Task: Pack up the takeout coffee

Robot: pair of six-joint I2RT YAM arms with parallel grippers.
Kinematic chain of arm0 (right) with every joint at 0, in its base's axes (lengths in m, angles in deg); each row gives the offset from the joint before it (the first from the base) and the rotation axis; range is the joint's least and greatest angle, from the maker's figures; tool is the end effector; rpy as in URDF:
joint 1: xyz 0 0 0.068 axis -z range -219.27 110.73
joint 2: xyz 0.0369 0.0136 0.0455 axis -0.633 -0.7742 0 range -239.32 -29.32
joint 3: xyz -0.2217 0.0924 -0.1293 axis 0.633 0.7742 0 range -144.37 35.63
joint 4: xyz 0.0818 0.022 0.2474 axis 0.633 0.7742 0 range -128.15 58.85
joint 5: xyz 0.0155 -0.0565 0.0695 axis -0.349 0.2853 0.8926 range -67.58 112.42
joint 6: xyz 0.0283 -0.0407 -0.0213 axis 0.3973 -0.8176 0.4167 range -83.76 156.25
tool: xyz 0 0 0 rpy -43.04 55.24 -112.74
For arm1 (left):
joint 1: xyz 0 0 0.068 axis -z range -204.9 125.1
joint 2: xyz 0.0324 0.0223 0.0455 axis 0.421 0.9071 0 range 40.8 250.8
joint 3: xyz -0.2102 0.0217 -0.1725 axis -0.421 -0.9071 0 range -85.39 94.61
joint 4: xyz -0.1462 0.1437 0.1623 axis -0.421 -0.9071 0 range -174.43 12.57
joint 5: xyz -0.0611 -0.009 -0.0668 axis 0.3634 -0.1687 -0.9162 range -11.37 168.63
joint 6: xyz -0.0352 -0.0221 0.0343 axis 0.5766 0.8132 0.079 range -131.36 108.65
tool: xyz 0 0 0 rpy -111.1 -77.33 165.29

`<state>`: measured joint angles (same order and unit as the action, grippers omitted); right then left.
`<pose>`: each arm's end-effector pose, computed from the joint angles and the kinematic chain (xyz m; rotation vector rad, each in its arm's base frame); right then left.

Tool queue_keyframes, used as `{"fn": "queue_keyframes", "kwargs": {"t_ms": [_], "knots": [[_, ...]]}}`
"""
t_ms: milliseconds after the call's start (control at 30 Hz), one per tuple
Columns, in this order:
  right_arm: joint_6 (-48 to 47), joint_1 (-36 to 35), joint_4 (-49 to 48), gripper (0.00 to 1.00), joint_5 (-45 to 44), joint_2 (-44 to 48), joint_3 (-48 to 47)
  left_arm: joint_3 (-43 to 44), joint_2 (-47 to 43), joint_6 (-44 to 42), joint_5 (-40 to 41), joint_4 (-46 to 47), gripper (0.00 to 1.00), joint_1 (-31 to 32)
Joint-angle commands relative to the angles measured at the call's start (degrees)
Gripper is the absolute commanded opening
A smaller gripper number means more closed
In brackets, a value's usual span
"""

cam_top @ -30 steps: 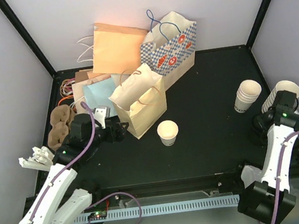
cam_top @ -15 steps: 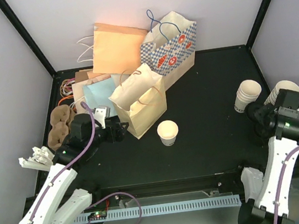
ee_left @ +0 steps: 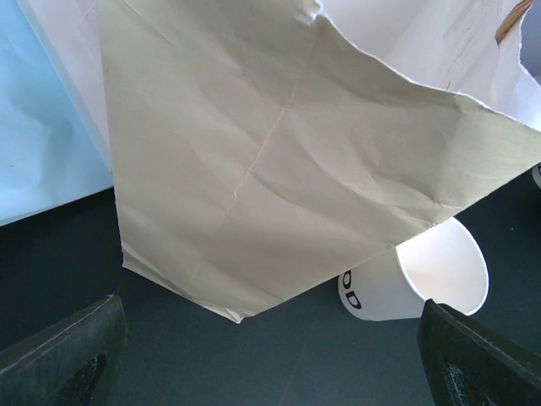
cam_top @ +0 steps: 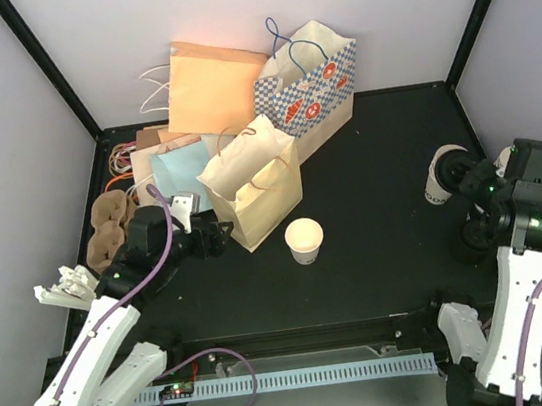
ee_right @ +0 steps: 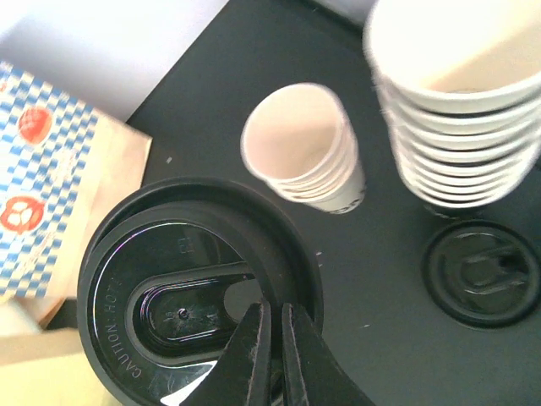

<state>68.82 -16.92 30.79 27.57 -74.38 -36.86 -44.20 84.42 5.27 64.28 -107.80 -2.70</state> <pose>0.0986 -0.0371 0.3939 1.0189 2.0615 0.1951 0.1517 -0.0715 0.2864 0.2567 2.1821 -0.6574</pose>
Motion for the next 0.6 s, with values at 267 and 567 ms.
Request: {"fn": "queue_keyframes", "kwargs": {"t_ms": [267, 567], "knots": [[-1.69, -28.78, -9.00, 0.01, -0.04, -15.56, -6.08, 0.15, -0.55, 2.73, -10.73, 4.39, 0.95, 0.06], [-4.45, -45.52, -13.04, 0.01, -3.90, -22.67, -0.38, -3.39, 1.88, 10.90, -11.85, 14.46, 0.93, 10.79]]}}
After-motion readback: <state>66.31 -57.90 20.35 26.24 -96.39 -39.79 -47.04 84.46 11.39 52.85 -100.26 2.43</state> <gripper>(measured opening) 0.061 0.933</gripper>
